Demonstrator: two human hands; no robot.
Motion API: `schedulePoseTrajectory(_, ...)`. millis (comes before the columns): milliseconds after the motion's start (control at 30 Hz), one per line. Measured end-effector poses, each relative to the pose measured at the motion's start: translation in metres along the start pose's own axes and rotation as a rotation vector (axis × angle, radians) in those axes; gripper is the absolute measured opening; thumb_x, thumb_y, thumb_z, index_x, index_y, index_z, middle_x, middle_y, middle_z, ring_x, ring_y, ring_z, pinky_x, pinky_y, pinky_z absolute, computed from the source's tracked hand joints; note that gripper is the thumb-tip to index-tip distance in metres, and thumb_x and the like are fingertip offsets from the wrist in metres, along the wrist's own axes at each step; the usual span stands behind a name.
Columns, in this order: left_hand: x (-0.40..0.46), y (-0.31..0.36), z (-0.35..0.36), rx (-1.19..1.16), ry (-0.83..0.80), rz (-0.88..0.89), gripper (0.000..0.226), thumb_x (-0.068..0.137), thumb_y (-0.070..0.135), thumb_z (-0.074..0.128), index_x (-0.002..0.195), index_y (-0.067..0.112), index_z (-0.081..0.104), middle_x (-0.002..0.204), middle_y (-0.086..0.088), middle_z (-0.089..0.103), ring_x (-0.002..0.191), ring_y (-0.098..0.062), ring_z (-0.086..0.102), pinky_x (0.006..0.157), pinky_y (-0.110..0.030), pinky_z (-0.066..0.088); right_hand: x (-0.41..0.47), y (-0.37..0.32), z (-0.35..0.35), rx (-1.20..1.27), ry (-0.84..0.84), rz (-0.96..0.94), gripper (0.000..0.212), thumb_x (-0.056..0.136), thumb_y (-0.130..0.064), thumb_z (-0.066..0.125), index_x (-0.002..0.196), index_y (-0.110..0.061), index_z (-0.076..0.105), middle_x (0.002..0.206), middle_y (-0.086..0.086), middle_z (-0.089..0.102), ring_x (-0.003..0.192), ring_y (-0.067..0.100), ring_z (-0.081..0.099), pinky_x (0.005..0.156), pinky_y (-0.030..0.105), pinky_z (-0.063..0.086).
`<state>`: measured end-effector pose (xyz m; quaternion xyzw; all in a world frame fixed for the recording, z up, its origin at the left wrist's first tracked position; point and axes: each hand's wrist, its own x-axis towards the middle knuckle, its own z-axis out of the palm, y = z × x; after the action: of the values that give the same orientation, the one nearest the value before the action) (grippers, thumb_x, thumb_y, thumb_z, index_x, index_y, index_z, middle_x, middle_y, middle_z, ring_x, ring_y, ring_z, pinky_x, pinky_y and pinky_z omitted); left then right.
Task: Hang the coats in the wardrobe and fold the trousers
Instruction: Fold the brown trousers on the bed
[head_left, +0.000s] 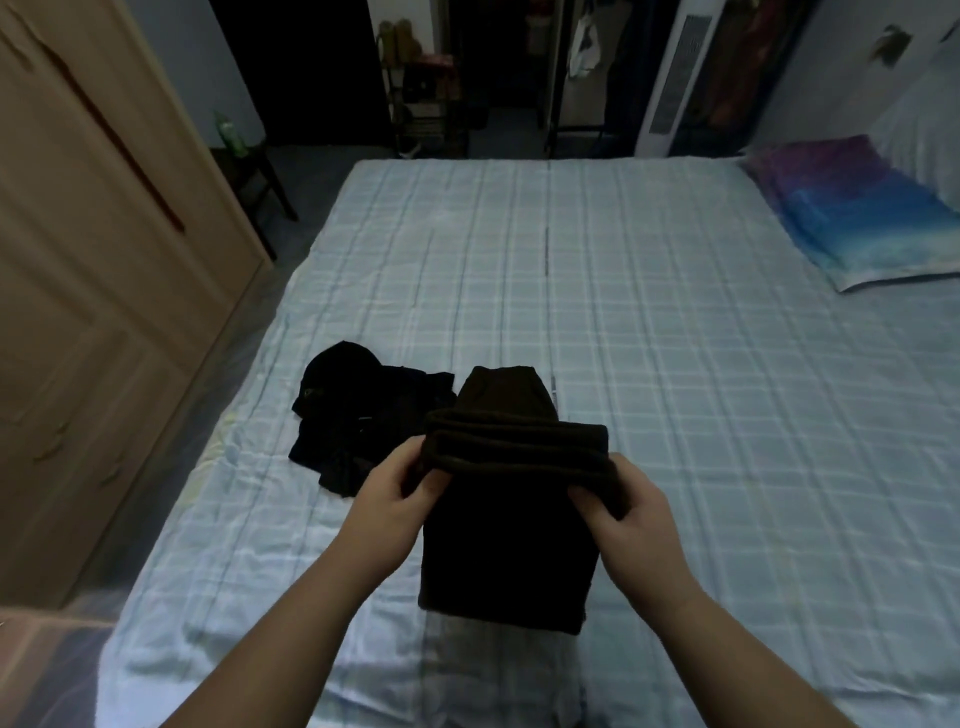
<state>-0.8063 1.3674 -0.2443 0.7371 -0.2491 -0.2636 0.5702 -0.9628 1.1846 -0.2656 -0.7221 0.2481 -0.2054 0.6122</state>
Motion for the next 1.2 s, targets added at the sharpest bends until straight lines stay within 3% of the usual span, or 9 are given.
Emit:
schedulePoseTrajectory(167,0.09,-0.02,0.012,-0.041,0.074,-0.111,0.02,0.097,0.023,0.058,0.115,0.029,0.065,0.105,0.011,0.071,0.102,-0.004,0.067,0.084,-0.026,0.054,0.091,0.033,-0.001,0.026,-0.035,0.1,0.016,0.095,-0.02,0.065,0.108,-0.026,0.069,0.103,-0.008,0.073,0.099,0.009,0.069,0.087,0.033,0.054)
schedulePoseTrajectory(300,0.159,-0.057,0.016,-0.122,0.102,-0.268,0.014,0.096,0.027,0.059,0.107,0.028,0.069,0.104,0.006,0.073,0.1,-0.009,0.069,0.084,-0.027,0.054,0.159,0.08,0.011,0.039,-0.029,0.194,0.021,0.095,-0.024,0.065,0.115,-0.029,0.067,0.11,-0.011,0.072,0.105,0.006,0.067,0.091,0.029,0.054)
schedulePoseTrajectory(500,0.255,-0.148,0.035,-0.156,0.093,-0.447,0.023,0.099,0.033,0.055,0.112,0.018,0.067,0.103,0.0,0.074,0.095,-0.013,0.071,0.082,-0.028,0.058,0.251,0.179,0.038,-0.051,0.048,0.34,0.011,0.096,-0.03,0.064,0.107,-0.034,0.065,0.101,-0.014,0.071,0.093,-0.005,0.066,0.074,0.008,0.048)
schedulePoseTrajectory(633,0.324,-0.231,0.044,-0.031,0.124,-0.49,0.03,0.099,0.042,0.054,0.105,0.017,0.068,0.1,-0.007,0.073,0.091,-0.019,0.071,0.083,-0.035,0.059,0.313,0.253,0.057,-0.236,0.094,0.393,0.016,0.095,-0.044,0.06,0.102,-0.03,0.065,0.095,-0.013,0.068,0.087,0.002,0.064,0.076,0.022,0.05)
schedulePoseTrajectory(767,0.375,-0.29,0.057,0.177,0.209,-0.457,0.029,0.098,0.042,0.053,0.102,0.015,0.064,0.09,-0.005,0.069,0.085,-0.02,0.067,0.077,-0.035,0.055,0.353,0.308,0.076,-0.526,0.165,0.367,0.036,0.095,-0.056,0.051,0.102,-0.024,0.064,0.088,-0.008,0.064,0.081,0.011,0.063,0.074,0.035,0.054)
schedulePoseTrajectory(867,0.4,-0.315,0.064,0.273,0.303,-0.486,0.03,0.097,0.041,0.056,0.111,0.014,0.055,0.088,0.0,0.064,0.083,-0.016,0.063,0.068,-0.03,0.047,0.374,0.331,0.085,-0.664,0.172,0.378,0.041,0.096,-0.058,0.049,0.114,-0.022,0.059,0.094,-0.006,0.066,0.085,0.017,0.064,0.074,0.038,0.055)
schedulePoseTrajectory(1000,0.413,-0.332,0.068,0.417,0.327,-0.439,0.026,0.096,0.042,0.057,0.104,0.018,0.053,0.083,0.004,0.062,0.078,-0.015,0.062,0.064,-0.03,0.048,0.388,0.36,0.089,-0.734,0.177,0.371,0.047,0.095,-0.059,0.049,0.12,-0.02,0.057,0.1,-0.002,0.067,0.09,0.021,0.065,0.077,0.04,0.054)
schedulePoseTrajectory(1133,0.404,-0.324,0.072,0.676,0.391,-0.278,0.039,0.094,0.04,0.058,0.122,0.014,0.05,0.115,-0.003,0.058,0.101,-0.019,0.057,0.084,-0.036,0.05,0.383,0.358,0.088,-0.661,0.246,0.381,0.045,0.093,-0.051,0.059,0.12,-0.016,0.054,0.111,-0.002,0.058,0.1,0.019,0.059,0.086,0.042,0.053)
schedulePoseTrajectory(1200,0.386,-0.315,0.078,0.805,0.416,-0.031,0.04,0.095,0.033,0.056,0.128,0.01,0.051,0.129,-0.008,0.053,0.12,-0.024,0.05,0.101,-0.04,0.044,0.372,0.34,0.084,-0.667,0.38,0.148,0.031,0.094,-0.036,0.062,0.113,-0.012,0.054,0.108,-0.002,0.051,0.099,0.018,0.053,0.089,0.043,0.049)
